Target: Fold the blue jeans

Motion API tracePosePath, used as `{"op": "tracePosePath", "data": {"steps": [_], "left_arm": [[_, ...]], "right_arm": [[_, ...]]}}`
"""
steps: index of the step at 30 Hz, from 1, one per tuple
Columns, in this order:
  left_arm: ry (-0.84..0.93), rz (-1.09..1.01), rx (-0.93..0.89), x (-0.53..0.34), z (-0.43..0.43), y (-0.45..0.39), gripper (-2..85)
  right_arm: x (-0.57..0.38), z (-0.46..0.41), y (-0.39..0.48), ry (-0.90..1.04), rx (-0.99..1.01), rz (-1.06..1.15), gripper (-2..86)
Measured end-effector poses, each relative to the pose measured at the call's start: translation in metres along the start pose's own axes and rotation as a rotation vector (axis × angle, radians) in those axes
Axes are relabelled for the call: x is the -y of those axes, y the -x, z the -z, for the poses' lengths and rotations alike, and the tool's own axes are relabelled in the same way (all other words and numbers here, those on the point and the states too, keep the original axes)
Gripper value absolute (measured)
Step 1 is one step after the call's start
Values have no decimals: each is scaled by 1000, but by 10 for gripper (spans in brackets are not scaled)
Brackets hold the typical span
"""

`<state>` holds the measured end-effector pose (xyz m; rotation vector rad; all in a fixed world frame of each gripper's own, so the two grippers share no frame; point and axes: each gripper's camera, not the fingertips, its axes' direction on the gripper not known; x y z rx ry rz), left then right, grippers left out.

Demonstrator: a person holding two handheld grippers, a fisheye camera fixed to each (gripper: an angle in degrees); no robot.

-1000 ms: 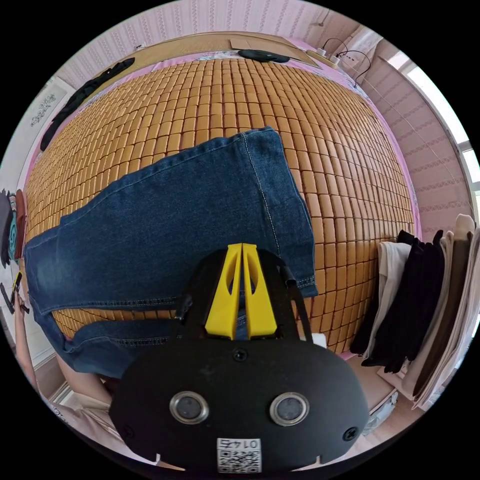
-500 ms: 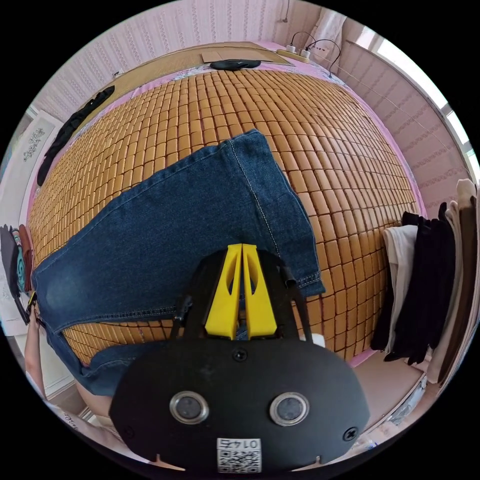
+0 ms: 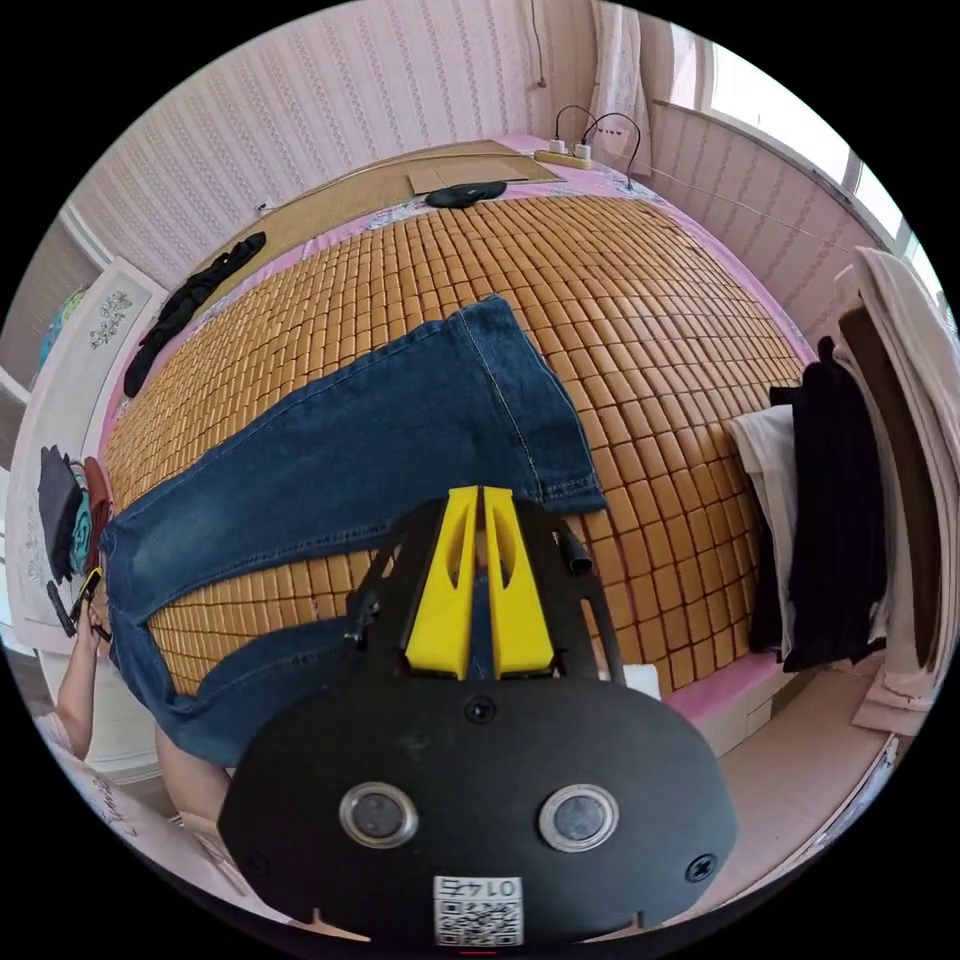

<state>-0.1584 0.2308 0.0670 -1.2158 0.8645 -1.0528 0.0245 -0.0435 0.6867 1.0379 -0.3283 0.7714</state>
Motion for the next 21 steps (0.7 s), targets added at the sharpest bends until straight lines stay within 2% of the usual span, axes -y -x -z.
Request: {"op": "tracePosePath", "data": {"steps": [2,5,7,11,14,16,21], "left_arm": [[-138,-101,-245,-49,59,-19,-1],[-159,-245,-373,-112,124,-72,25],[-142,-307,-404,-140,152,-106,74],[-49,-447,-553,-178,181,-191,95],[-55,-604,-554,-186,188,-255,92],[-30,-653,-574,-185,185,-290,91],[47,-876,-521,-191,175,-369,90]], "right_arm": [[-46,15,-17,6,26,-17,88],[-86,11,-21,73,-11,-12,132],[-95,-2,-16,96,-49,8,144],[-98,-44,-4,193,-88,31,110],[-98,-46,5,238,-67,86,42],[-106,-41,4,236,-73,112,26],[-133,23,-29,98,38,65,17]]}}
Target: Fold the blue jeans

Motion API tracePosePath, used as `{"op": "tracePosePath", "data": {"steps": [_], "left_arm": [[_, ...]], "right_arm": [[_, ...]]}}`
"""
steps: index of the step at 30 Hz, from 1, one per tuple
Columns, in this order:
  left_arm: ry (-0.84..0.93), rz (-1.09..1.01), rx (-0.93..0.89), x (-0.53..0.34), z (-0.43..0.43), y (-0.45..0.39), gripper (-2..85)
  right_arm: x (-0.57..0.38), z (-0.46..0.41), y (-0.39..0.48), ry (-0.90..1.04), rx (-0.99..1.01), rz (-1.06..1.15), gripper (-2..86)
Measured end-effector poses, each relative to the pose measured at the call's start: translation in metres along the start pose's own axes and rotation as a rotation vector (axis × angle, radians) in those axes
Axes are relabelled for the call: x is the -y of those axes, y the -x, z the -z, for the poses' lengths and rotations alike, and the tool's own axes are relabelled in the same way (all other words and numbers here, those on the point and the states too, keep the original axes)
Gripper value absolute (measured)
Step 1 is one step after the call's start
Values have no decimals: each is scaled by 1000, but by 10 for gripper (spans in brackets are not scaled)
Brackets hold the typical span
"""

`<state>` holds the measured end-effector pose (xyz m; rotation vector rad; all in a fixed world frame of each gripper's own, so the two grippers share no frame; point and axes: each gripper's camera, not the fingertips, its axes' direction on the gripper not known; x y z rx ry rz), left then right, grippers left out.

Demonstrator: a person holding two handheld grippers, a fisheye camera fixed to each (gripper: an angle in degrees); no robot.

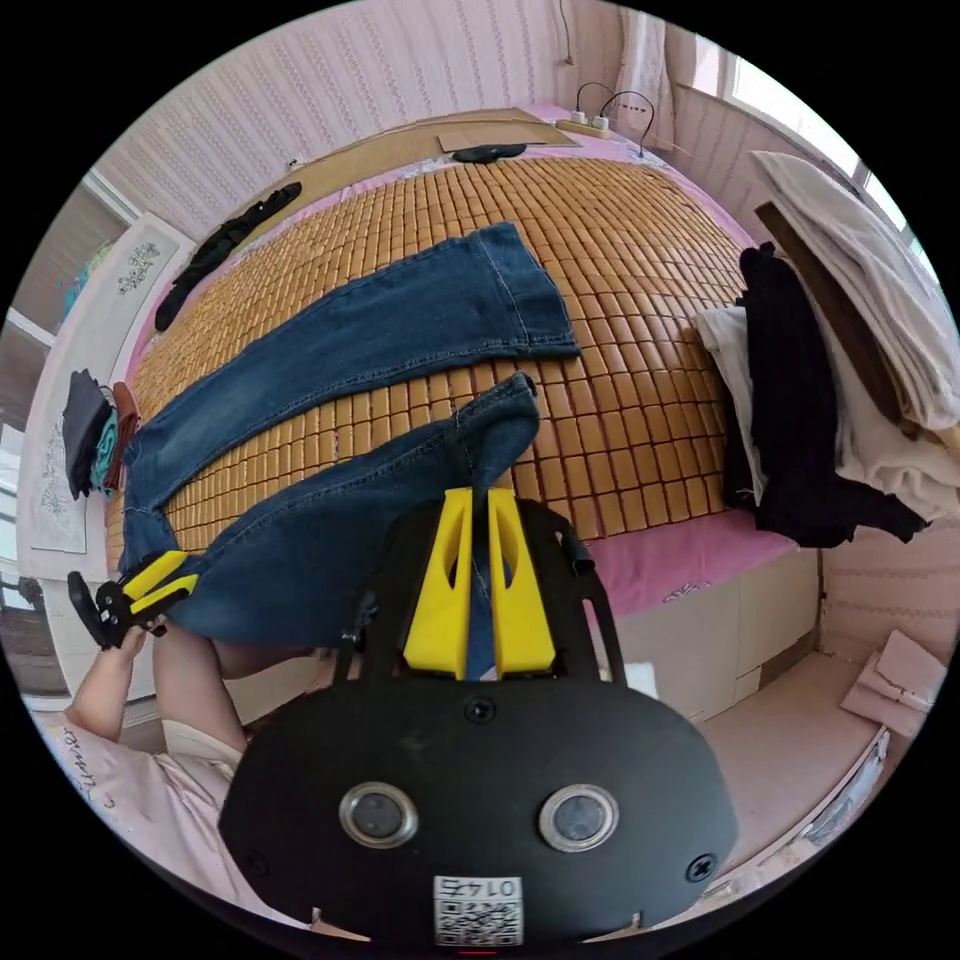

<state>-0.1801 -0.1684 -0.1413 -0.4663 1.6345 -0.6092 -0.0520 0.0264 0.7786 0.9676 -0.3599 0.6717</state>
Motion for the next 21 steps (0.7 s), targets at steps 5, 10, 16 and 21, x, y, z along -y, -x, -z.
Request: {"op": "tracePosePath", "data": {"steps": [5,10,16,21], "left_arm": [[-90,-40,83,35,18,-18,81],[-64,17,82,50,17,-12,83],[45,17,77,51,-10,-11,85],[102,-13,93,53,-43,-26,62]], "right_arm": [[-14,42,-18,-134,-2,35,32],[-10,7,-48,-113,60,-67,92],[-90,-61,-86,-57,69,-318,139],[-133,-96,-108,-96,217,-507,137]]}}
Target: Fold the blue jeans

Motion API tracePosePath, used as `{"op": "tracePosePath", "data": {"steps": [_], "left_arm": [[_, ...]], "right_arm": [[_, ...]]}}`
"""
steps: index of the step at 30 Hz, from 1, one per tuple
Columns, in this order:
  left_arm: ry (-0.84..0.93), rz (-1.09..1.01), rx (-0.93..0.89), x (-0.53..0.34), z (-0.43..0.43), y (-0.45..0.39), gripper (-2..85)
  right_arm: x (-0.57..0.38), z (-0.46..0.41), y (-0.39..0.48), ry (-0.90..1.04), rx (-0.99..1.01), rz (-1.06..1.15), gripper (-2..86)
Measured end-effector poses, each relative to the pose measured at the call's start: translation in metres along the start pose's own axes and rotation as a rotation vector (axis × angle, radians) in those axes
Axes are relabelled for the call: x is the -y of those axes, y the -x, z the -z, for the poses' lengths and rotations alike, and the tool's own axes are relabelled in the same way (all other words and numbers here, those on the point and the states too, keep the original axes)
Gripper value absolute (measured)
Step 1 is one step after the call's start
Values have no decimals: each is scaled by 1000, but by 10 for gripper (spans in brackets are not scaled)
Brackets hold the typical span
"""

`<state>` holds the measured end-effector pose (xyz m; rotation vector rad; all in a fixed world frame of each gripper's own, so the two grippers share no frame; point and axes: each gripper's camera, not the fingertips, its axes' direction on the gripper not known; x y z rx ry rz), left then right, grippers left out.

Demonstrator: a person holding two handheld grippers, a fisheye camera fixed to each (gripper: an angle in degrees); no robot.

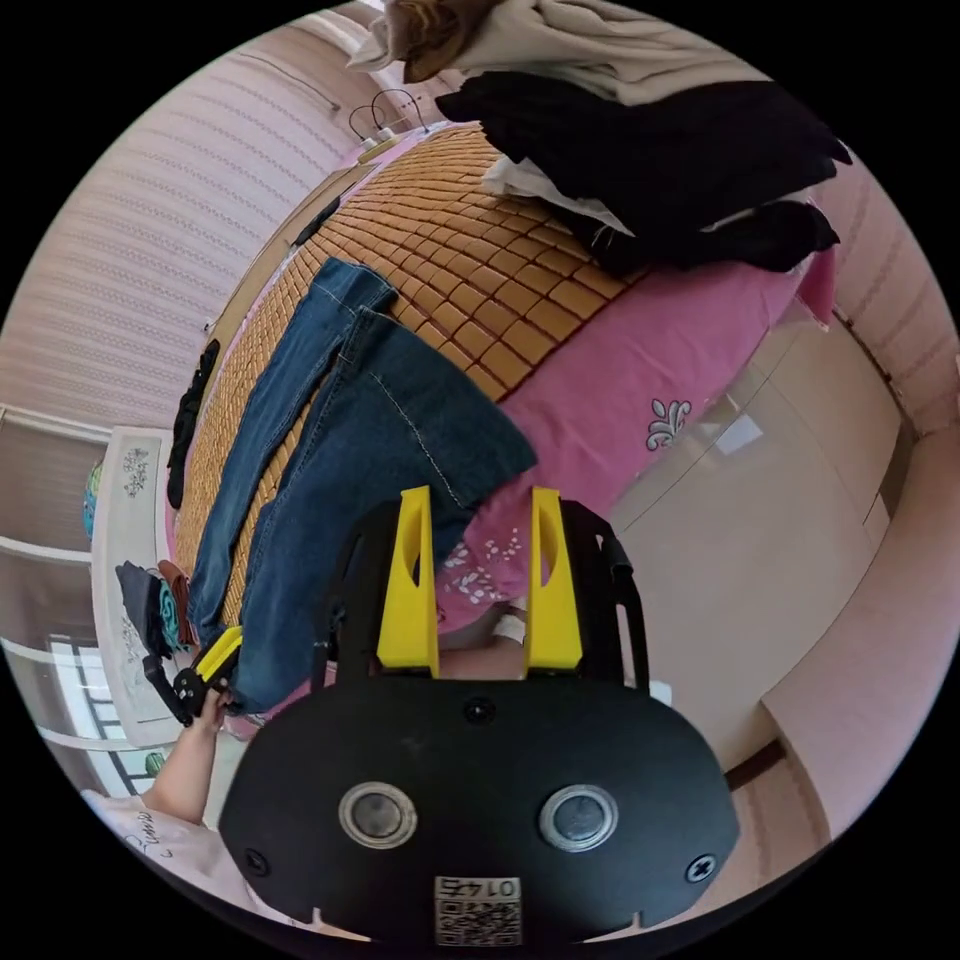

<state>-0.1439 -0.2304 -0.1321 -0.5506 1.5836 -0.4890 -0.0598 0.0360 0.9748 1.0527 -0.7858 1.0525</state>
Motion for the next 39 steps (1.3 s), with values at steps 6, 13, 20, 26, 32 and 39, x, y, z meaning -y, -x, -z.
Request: {"op": "tracePosePath", "data": {"steps": [6,13,20,26,32,39], "left_arm": [[-12,70,-42,3,1,5,48],[1,-9,28,19,19,-8,-4],[11,70,-8,17,7,0,21],[35,43,18,17,11,3,19],[17,82,-48,4,13,24,8],[48,134,-151,-8,17,61,3]], "right_arm": [[-18,6,-21,-143,41,-154,129],[-16,29,-13,-101,228,-31,34],[-38,35,-32,-138,102,-110,94],[-48,11,-12,-103,57,-66,92],[-35,-44,18,32,-91,-1,39],[-24,-41,14,100,-52,-6,18]]}}
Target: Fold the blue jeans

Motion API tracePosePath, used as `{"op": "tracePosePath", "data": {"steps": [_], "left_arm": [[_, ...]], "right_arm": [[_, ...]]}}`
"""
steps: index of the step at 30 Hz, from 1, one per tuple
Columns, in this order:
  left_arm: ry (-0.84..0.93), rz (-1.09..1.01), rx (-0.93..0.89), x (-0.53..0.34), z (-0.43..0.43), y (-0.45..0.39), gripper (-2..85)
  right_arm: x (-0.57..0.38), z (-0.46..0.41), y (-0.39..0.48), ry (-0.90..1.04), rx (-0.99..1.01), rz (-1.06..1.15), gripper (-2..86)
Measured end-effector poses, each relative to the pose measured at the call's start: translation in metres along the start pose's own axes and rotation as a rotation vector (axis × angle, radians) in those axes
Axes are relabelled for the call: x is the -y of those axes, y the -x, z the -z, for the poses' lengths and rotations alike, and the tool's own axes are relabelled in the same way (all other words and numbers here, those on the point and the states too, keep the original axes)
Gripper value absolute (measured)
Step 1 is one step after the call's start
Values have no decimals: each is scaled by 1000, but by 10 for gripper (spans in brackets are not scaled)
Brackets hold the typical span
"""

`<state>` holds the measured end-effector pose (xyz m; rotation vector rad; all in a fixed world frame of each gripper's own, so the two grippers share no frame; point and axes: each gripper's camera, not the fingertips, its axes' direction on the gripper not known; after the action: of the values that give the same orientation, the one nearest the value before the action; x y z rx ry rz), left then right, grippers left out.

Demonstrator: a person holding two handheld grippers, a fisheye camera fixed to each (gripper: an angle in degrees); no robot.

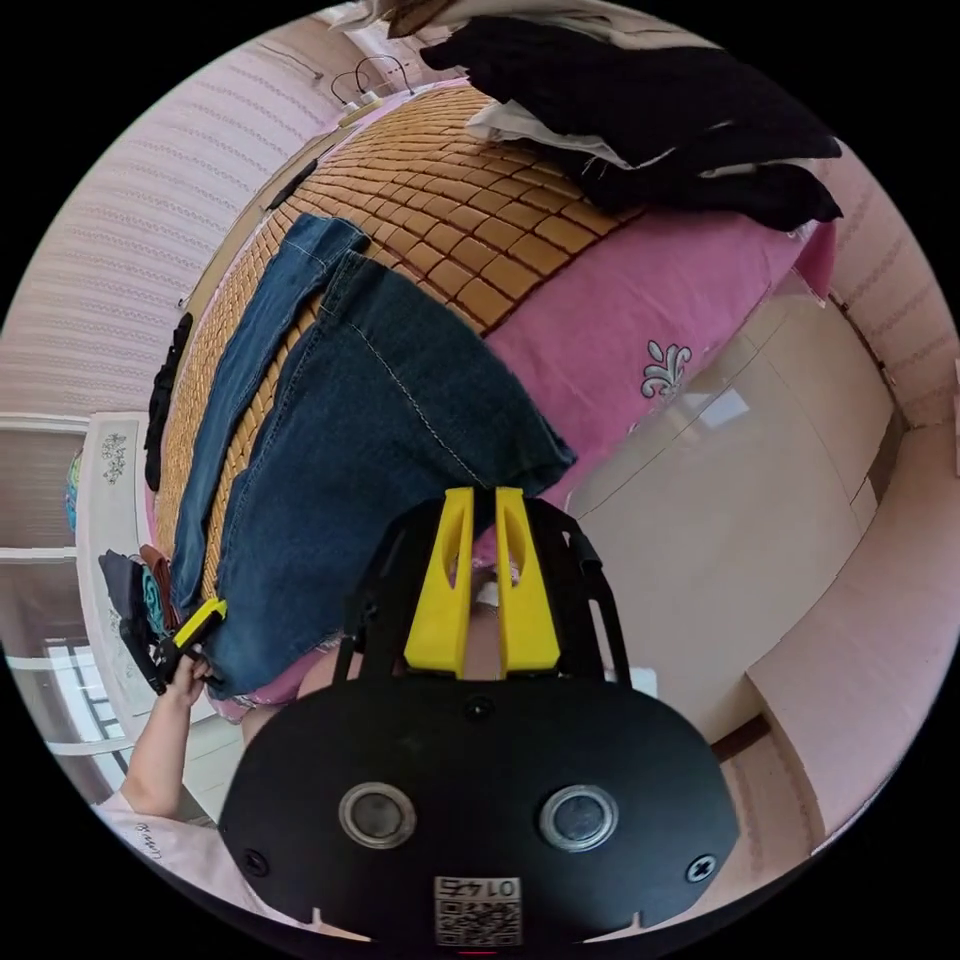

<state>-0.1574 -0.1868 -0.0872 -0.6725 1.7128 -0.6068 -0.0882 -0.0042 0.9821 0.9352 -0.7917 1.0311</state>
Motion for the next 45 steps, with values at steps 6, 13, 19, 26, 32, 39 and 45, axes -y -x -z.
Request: {"op": "tracePosePath", "data": {"steps": [6,13,19,26,32,39,45], "left_arm": [[-180,173,-192,-50,51,38,4],[-413,250,-74,-197,155,67,11],[-424,503,124,-343,191,116,73],[-436,817,152,-479,192,171,96],[-379,890,213,-516,177,216,86],[-354,1015,142,-522,150,274,116],[-404,1148,-4,-536,127,323,115]], "right_arm": [[-64,49,4,-123,42,56,3],[-160,59,-11,-121,100,52,24],[-178,68,10,-145,121,141,75],[-189,69,36,-145,164,235,69],[-217,78,22,-315,162,271,66],[-194,48,-6,-244,300,255,111],[-147,14,-19,-206,380,157,94]]}}
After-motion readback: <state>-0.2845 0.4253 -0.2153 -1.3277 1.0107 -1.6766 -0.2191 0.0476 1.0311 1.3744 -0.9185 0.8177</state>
